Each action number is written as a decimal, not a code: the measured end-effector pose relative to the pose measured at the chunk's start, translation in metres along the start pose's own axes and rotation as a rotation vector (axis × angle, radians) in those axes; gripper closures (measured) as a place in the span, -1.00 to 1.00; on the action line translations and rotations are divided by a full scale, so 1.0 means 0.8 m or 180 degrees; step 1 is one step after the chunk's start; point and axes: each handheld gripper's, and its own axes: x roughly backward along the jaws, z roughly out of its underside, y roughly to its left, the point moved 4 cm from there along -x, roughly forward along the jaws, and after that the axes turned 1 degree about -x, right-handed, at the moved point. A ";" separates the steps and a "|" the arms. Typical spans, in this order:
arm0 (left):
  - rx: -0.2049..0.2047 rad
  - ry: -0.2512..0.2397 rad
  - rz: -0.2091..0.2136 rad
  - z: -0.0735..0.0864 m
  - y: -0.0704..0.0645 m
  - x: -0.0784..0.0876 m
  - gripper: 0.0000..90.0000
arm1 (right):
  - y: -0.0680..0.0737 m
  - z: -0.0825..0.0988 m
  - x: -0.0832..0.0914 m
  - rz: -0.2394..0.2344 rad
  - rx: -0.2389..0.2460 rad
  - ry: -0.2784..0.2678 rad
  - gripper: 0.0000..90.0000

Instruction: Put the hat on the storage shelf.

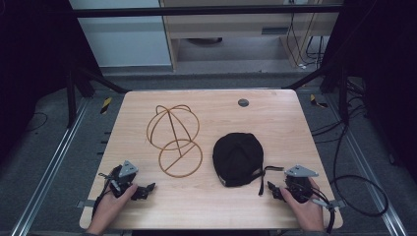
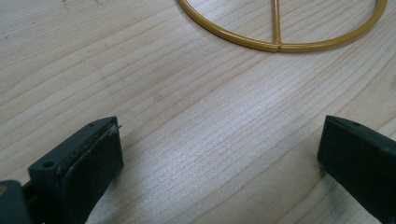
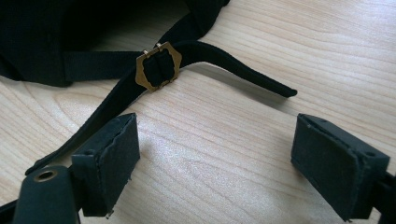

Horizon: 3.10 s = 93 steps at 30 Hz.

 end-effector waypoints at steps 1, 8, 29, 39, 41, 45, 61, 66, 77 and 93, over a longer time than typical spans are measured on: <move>0.0000 0.0001 0.0000 0.000 0.000 0.000 -1.00 | 0.000 0.000 0.000 0.0003 -0.0002 0.0001 -0.66; -0.0001 0.0001 -0.0001 0.000 0.000 0.000 -1.00 | 0.000 0.000 0.000 0.0002 -0.0002 0.0000 -0.66; 0.0000 0.0001 0.0000 0.000 0.000 0.000 -1.00 | 0.007 -0.025 0.007 0.0072 0.0135 0.0361 -0.75; 0.0003 -0.0002 -0.0003 0.000 0.000 0.000 -1.00 | 0.026 -0.087 0.033 -0.0097 0.0569 0.0693 -0.74; 0.0001 0.0000 -0.0003 0.000 0.000 0.000 -1.00 | 0.031 -0.101 0.036 -0.0131 0.0636 0.0749 -0.73; 0.0002 -0.0001 -0.0003 0.000 0.000 0.000 -1.00 | 0.040 -0.129 0.040 -0.0133 0.0825 0.0854 -0.66; 0.0002 0.0000 -0.0002 0.000 0.000 0.000 -1.00 | 0.072 -0.210 0.028 -0.0395 0.1316 0.1132 -0.22; 0.0014 -0.0012 -0.0007 0.000 0.000 0.000 -1.00 | 0.082 -0.223 0.016 -0.0527 0.1326 0.1149 -0.09; 0.0006 -0.0009 -0.0005 0.000 0.000 0.000 -1.00 | 0.096 -0.249 -0.023 -0.0606 0.1388 0.1302 0.05; 0.0003 0.0001 -0.0003 0.000 0.000 0.000 -1.00 | 0.099 -0.251 -0.053 -0.0649 0.1320 0.1526 0.20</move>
